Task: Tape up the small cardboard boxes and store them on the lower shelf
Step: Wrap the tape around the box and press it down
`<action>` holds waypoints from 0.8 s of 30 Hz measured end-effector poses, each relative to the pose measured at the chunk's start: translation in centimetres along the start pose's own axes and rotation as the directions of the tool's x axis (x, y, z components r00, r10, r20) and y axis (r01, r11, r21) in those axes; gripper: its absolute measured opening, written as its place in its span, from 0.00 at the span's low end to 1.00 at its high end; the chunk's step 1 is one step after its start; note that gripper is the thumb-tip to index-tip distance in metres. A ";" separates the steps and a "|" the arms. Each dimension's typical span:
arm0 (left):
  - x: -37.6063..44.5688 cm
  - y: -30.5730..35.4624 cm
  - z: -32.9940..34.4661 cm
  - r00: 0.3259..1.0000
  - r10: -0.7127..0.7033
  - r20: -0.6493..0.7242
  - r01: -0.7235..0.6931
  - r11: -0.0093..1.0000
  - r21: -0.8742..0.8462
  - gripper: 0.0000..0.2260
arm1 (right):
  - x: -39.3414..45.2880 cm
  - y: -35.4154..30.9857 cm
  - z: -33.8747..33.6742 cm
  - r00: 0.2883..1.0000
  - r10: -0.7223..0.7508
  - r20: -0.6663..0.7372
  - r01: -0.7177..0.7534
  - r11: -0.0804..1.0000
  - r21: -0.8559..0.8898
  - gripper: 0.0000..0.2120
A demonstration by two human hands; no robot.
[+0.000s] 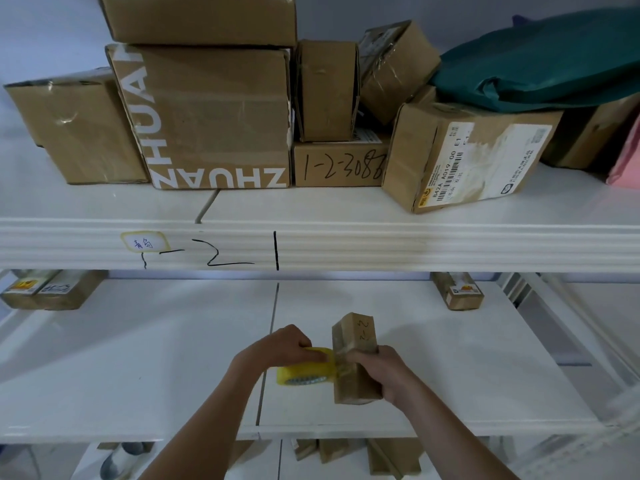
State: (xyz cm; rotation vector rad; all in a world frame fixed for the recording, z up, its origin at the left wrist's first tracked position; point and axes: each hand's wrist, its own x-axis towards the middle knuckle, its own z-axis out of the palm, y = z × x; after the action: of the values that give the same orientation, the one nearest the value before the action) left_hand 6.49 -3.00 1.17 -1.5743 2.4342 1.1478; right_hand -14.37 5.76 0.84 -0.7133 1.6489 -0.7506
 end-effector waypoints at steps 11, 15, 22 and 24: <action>0.0 -1.5 -0.4 0.990 -0.078 -0.114 0.091 0.990 0.112 0.28 | -0.2 0.0 -1.9 0.992 -0.012 0.126 0.003 0.997 0.072 0.19; 0.4 -1.5 0.4 0.990 -0.095 -0.101 0.106 0.989 0.107 0.33 | -0.5 0.0 -1.9 0.978 -0.032 0.205 0.005 0.991 0.130 0.19; 1.0 -0.9 0.8 0.985 -0.062 -0.163 0.074 0.995 0.069 0.36 | -1.2 0.6 -2.0 0.960 -0.090 0.264 0.004 0.951 0.310 0.20; 1.2 -0.6 0.6 0.984 -0.056 -0.170 0.072 0.993 0.090 0.34 | -1.2 0.5 -2.0 0.958 -0.096 0.269 0.000 0.942 0.337 0.21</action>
State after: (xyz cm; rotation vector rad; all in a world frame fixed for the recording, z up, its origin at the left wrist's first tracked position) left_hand 6.15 -3.72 -0.02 -1.7724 2.4752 0.9080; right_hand -16.11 7.25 1.45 -0.5872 1.2101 -0.8942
